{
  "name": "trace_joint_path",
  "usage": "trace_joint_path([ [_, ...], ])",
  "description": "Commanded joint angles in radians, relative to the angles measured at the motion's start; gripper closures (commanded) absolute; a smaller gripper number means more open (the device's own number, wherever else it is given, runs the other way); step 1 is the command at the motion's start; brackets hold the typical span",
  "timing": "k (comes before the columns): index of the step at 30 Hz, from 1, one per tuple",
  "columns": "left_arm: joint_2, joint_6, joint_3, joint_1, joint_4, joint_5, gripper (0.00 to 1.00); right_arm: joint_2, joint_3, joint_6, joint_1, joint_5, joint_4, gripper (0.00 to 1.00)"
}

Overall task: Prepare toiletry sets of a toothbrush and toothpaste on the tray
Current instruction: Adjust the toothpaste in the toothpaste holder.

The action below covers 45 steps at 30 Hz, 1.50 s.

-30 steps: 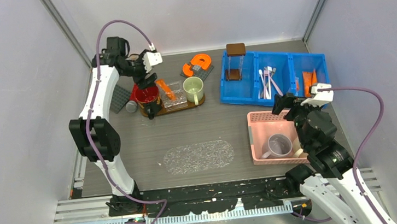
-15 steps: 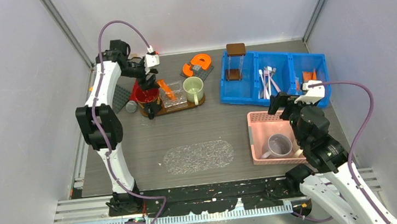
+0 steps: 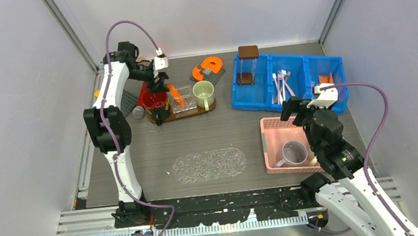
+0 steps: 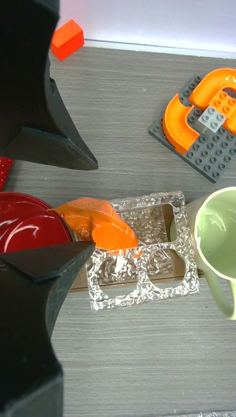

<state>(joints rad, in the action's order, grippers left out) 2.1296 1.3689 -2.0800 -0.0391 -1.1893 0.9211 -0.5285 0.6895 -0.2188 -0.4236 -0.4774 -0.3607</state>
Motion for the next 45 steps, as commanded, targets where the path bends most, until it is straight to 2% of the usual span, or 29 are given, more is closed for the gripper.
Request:
trace_joint_path([
  [1, 0.016, 0.049, -0.056, -0.002, -0.071, 0.068, 0.43, -0.013, 0.009, 0.015, -0.004, 0.006, 0.031, 0.08],
  [11, 0.04, 0.06, -0.067, -0.02, -0.092, 0.049, 0.53, -0.022, 0.012, 0.021, -0.004, 0.012, 0.03, 0.08],
  [18, 0.016, -0.02, -0.061, -0.025, -0.042, 0.057, 0.53, -0.028, 0.015, 0.022, -0.004, 0.03, 0.032, 0.08],
  [22, -0.041, -0.229, -0.012, -0.035, 0.124, 0.033, 0.53, -0.033, 0.025, 0.019, -0.004, 0.054, 0.031, 0.08],
  [25, -0.119, -0.498, 0.072, -0.045, 0.35, -0.035, 0.53, -0.037, 0.034, 0.013, -0.004, 0.073, 0.026, 0.08],
  [28, -0.179, -0.827, 0.13, -0.07, 0.548, -0.198, 0.53, -0.033, 0.047, 0.009, -0.004, 0.094, 0.017, 0.08],
  [30, -0.209, -1.044, 0.138, -0.104, 0.606, -0.362, 0.49, -0.028, 0.054, 0.003, -0.004, 0.097, 0.009, 0.08],
  [35, -0.281, -1.368, 0.173, -0.206, 0.579, -0.771, 0.32, -0.001, 0.065, -0.011, -0.004, 0.093, -0.008, 0.08],
  [37, -0.298, -1.49, 0.171, -0.248, 0.529, -0.926, 0.29, 0.012, 0.065, -0.017, -0.004, 0.094, -0.011, 0.08],
  [43, -0.301, -1.836, 0.124, -0.329, 0.343, -1.152, 0.27, 0.036, 0.075, -0.033, -0.004, 0.079, -0.023, 0.07],
  [45, -0.299, -1.907, 0.123, -0.356, 0.311, -1.233, 0.26, 0.045, 0.077, -0.035, -0.004, 0.077, -0.029, 0.07],
])
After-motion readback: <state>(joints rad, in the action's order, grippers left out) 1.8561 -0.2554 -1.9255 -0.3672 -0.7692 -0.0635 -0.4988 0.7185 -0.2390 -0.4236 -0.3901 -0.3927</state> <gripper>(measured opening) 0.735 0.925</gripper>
